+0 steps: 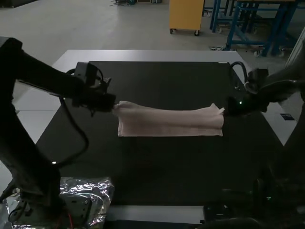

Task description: Fold the towel.

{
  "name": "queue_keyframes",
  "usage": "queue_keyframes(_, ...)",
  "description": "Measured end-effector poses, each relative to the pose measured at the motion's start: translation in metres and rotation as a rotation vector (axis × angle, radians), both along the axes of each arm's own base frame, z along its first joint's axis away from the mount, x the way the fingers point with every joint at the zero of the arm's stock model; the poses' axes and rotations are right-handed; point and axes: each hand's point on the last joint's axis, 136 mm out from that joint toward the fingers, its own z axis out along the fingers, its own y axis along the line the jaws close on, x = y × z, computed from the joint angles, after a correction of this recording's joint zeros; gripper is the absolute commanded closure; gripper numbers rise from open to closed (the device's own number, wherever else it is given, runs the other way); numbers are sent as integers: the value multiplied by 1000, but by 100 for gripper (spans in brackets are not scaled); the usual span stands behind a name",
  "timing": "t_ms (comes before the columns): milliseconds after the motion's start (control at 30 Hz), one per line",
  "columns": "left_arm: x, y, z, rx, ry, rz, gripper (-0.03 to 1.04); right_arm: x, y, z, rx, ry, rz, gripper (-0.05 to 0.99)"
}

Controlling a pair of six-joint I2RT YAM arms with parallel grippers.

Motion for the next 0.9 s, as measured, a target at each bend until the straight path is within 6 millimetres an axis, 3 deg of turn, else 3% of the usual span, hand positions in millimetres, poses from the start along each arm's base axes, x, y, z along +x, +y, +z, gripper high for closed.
queue_keyframes(200,-23,3,-9,3,23,0,99,-24,3,-12,6,40,1,95)
queue_keyframes(233,-28,4,-12,4,29,0,94,-28,3,-16,7,49,1,91)
queue_keyframes(267,-32,4,-15,4,33,0,77,-32,3,-19,7,57,1,76)
queue_keyframes(333,-40,5,-23,8,50,-2,20,-40,3,-27,7,76,0,36)
queue_keyframes(367,-44,6,-27,9,61,-1,5,-42,3,-29,6,83,-3,14)
queue_keyframes(400,-47,6,-31,11,71,-2,4,-43,2,-30,4,86,-4,2)
queue_keyframes(533,-50,7,-34,10,75,-1,4,-39,-1,-23,-6,62,-13,1)
queue_keyframes(700,-38,5,-15,-2,-13,0,4,-25,-3,-6,-14,8,-17,1)
queue_keyframes(900,-31,5,-3,-22,-48,18,4,-18,-7,-2,-33,-23,-28,1)
